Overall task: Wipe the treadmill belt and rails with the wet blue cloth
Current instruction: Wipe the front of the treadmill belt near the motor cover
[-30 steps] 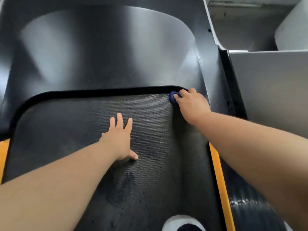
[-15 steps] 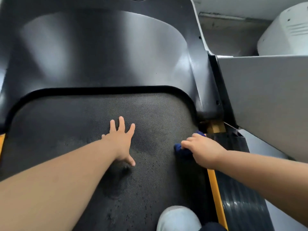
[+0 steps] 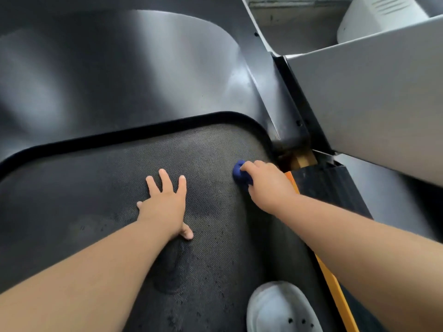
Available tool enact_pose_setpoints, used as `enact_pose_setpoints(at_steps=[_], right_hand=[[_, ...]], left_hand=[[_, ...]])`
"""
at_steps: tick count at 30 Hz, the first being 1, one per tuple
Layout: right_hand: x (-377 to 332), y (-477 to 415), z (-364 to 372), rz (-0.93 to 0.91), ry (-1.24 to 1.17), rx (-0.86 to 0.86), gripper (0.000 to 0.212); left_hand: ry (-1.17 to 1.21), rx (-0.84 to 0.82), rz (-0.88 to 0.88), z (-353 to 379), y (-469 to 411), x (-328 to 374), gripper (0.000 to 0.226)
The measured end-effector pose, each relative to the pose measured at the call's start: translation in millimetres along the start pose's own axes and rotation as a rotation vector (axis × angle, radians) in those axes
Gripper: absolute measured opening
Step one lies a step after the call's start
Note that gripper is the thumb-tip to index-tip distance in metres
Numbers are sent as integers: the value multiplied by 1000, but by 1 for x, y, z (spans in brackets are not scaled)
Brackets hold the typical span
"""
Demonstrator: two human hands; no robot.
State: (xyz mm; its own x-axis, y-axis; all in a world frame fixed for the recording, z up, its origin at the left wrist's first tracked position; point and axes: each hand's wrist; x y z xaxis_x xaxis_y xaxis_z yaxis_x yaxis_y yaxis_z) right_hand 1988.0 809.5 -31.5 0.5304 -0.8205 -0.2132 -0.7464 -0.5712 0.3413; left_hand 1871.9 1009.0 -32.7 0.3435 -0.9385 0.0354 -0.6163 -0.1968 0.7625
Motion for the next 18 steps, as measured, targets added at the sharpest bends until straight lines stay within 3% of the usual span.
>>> enact_pose_setpoints(at_steps=[4, 6, 8, 11, 15, 18], right_hand=[[-1, 56, 7, -157, 7, -215, 39], [12, 49, -2, -50, 27, -93, 35], [25, 30, -10, 176, 17, 82, 31], [11, 6, 0, 357, 12, 97, 30], [-6, 29, 18, 262, 12, 67, 35], [-10, 64, 13, 94, -105, -127, 41]], left_hand=[[46, 1, -9, -1, 1, -1, 144], [46, 6, 1, -2, 1, 1, 144], [33, 15, -5, -1, 2, 2, 145], [21, 16, -21, 0, -1, 2, 145], [35, -3, -24, -2, -1, 4, 145], [54, -1, -24, -3, 3, 3, 145]])
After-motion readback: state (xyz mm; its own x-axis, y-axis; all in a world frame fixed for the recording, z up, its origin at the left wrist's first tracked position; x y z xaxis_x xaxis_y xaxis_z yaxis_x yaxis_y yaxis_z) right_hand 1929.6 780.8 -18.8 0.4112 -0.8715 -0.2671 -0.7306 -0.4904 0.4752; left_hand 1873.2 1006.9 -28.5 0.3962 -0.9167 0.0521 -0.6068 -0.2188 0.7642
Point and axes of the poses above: each hand's wrist, its own y-axis away from the middle knuckle, its own z-axis out of the palm, x = y × z, and after that the axes turned 6 degrees about -x, right-handed
